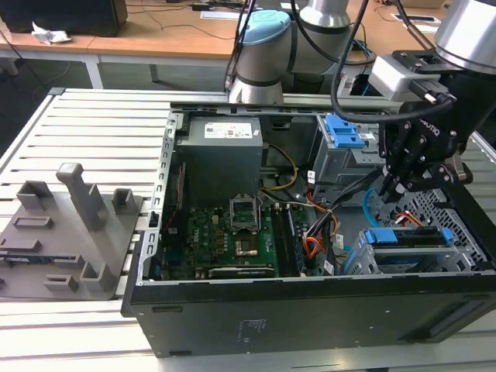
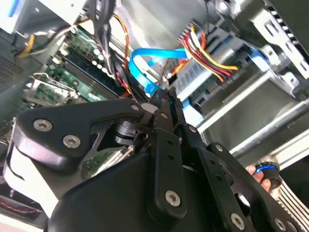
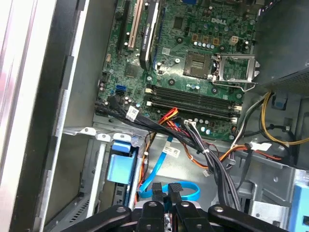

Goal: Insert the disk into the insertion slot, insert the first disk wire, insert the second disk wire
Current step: 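Insert the second disk wire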

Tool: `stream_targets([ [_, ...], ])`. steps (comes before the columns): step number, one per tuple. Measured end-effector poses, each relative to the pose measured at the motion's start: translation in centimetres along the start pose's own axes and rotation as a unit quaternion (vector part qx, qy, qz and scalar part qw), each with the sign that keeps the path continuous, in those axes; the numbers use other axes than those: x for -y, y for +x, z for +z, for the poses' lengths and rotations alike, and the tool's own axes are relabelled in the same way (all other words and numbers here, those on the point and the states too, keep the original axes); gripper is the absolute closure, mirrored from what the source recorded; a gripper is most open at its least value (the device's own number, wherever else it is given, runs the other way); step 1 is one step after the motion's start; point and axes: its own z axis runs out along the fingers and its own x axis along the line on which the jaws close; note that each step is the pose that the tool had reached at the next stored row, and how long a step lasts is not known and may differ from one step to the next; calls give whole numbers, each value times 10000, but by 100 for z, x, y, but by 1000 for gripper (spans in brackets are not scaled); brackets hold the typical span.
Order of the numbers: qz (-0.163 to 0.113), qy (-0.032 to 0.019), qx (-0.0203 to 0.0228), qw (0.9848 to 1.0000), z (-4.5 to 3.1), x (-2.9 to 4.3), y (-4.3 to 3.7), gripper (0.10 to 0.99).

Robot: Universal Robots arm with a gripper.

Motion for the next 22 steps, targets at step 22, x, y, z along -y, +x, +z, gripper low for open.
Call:
stream_targets([
  [22, 15, -10, 1, 10000, 131, 160, 383, 922],
])
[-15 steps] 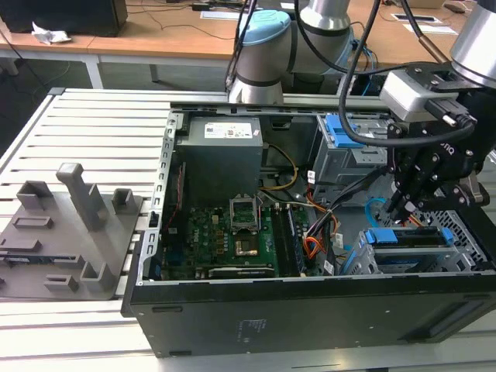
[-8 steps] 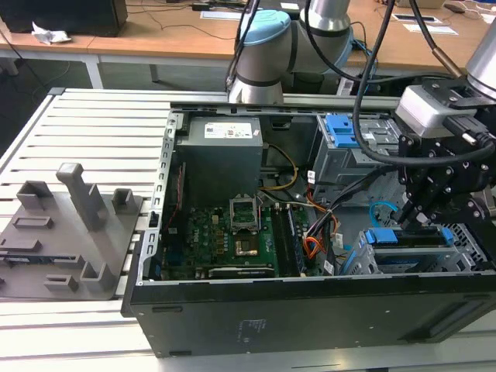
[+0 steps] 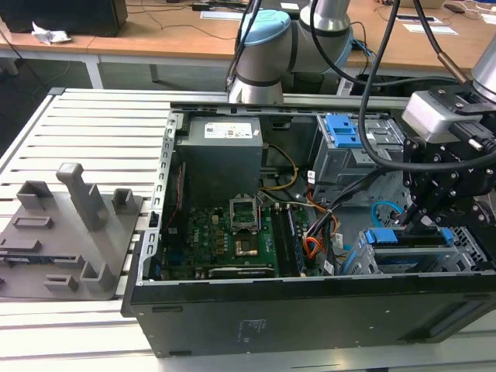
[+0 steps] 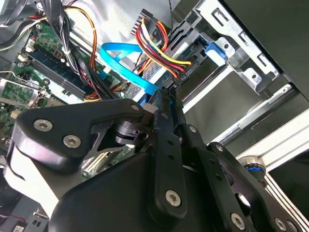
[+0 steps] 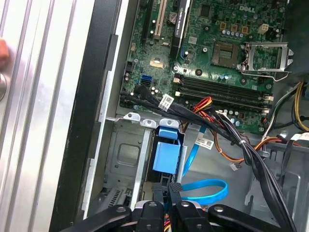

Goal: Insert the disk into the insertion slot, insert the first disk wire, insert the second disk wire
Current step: 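Insert the second disk wire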

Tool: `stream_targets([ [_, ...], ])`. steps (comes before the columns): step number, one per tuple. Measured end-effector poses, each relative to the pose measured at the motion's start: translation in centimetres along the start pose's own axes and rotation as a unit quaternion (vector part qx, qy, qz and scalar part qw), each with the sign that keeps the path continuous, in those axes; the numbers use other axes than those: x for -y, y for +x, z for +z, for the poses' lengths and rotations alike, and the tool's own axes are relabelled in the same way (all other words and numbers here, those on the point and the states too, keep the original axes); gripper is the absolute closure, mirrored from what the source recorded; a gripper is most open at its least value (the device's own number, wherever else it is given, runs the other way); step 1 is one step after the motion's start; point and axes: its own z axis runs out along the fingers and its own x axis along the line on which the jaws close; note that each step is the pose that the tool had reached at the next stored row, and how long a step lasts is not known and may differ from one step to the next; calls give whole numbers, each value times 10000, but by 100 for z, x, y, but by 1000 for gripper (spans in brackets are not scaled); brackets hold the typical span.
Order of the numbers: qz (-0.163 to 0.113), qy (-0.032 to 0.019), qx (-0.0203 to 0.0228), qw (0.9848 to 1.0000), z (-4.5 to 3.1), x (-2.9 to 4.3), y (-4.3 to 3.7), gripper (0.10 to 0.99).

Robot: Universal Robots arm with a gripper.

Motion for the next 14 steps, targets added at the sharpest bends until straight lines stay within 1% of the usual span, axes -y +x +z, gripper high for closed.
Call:
stream_targets([
  [4, 32, -1, 2, 10000, 2, 1, 0, 922],
  [5, 190, -5, 7, 9998, 4, 1, -1, 922],
  [7, 360, -10, 11, 9993, 4, 1, -1, 922],
  [8, 494, -13, 17, 9988, 4, 1, -1, 922],
  [11, 901, -24, 37, 9959, 7, 1, -1, 922],
  [12, 981, -25, 41, 9952, 7, 1, -1, 922],
  [13, 1022, -27, 43, 9947, 8, 6, 0, 922],
  [14, 1025, -27, 43, 9947, 16, 13, 1, 922],
])
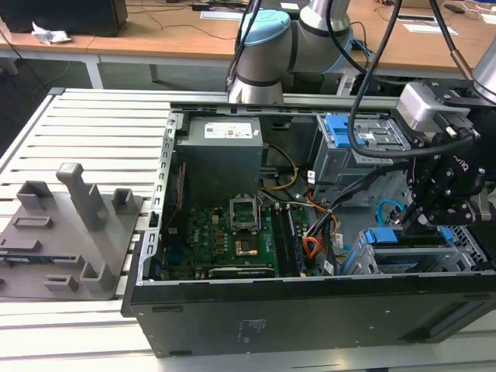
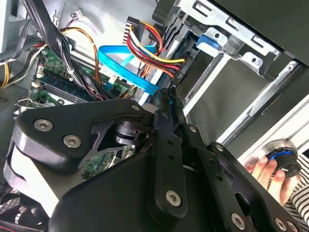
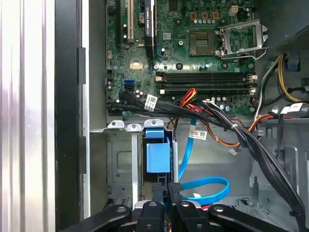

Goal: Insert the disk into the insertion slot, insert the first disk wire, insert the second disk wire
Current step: 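Insert the second disk wire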

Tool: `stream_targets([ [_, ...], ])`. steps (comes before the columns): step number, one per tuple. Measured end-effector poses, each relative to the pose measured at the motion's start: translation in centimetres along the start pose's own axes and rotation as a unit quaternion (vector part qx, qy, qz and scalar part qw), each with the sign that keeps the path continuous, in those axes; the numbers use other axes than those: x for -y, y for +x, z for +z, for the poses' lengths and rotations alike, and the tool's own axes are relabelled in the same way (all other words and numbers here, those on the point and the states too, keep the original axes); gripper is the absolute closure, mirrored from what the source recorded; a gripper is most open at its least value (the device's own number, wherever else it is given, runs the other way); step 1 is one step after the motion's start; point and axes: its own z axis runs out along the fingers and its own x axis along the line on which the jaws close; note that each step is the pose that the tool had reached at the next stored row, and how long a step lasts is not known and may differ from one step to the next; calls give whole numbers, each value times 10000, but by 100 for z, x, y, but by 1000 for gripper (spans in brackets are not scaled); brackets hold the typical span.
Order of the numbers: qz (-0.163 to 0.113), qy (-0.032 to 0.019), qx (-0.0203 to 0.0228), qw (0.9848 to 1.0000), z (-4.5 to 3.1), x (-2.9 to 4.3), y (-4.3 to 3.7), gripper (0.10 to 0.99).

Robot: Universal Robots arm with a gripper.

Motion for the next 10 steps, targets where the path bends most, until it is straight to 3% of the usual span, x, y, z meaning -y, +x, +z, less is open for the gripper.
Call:
stream_targets([
  [10, -1, 0, 0, 10000, 55, 32, -29, 922],
])
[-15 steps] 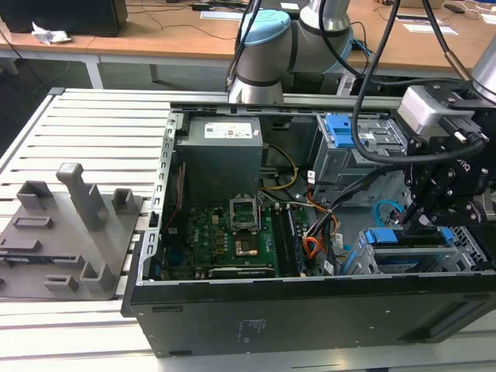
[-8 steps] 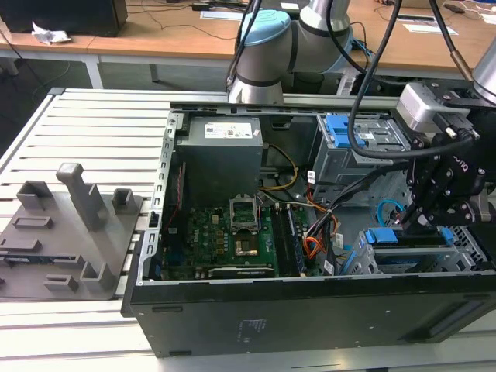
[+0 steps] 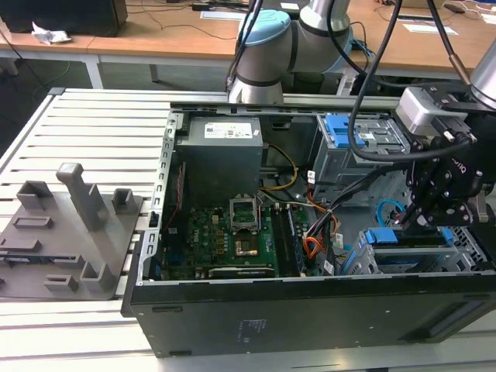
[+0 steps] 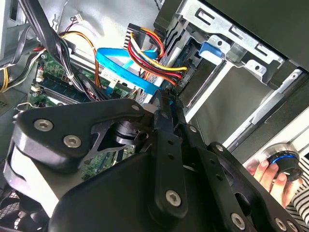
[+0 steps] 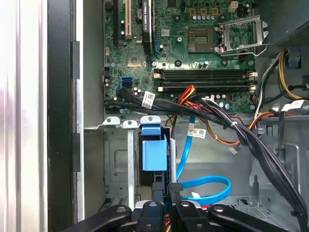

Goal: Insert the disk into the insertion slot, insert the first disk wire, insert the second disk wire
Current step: 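Insert the second disk wire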

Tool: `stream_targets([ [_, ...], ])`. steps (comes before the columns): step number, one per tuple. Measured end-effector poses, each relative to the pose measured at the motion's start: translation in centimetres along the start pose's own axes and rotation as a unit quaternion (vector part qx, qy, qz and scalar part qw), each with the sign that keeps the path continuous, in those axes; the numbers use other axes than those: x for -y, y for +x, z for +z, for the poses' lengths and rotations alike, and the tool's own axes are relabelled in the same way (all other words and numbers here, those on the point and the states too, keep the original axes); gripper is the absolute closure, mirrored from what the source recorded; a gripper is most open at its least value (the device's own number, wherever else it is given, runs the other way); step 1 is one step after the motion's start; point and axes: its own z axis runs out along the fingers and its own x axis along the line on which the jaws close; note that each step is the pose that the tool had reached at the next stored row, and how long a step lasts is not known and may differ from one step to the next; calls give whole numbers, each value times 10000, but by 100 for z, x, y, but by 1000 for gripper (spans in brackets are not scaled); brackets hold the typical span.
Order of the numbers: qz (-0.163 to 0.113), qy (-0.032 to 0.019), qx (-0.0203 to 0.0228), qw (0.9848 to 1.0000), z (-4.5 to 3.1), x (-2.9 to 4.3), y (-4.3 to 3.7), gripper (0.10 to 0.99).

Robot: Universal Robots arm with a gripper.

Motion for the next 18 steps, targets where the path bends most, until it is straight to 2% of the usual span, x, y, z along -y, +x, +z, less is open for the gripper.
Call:
stream_targets([
  [9, 0, 0, -2, 10000, 53, 14, -1, 922],
  [10, 0, 1, 1, 10000, 57, 14, -1, 910],
  [11, 0, 0, -1, 10000, 52, 14, -1, 847],
  [12, 0, 0, -1, 10000, -9, 11, 1, 847],
  [14, 0, 0, -2, 10000, -194, 1, 6, 847],
  [15, 0, 0, -4, 10000, -257, -2, 0, 847],
  [16, 0, 0, -6, 10000, -287, -4, -9, 859],
  [18, 0, 0, -5, 10000, -334, -6, -17, 980],
])
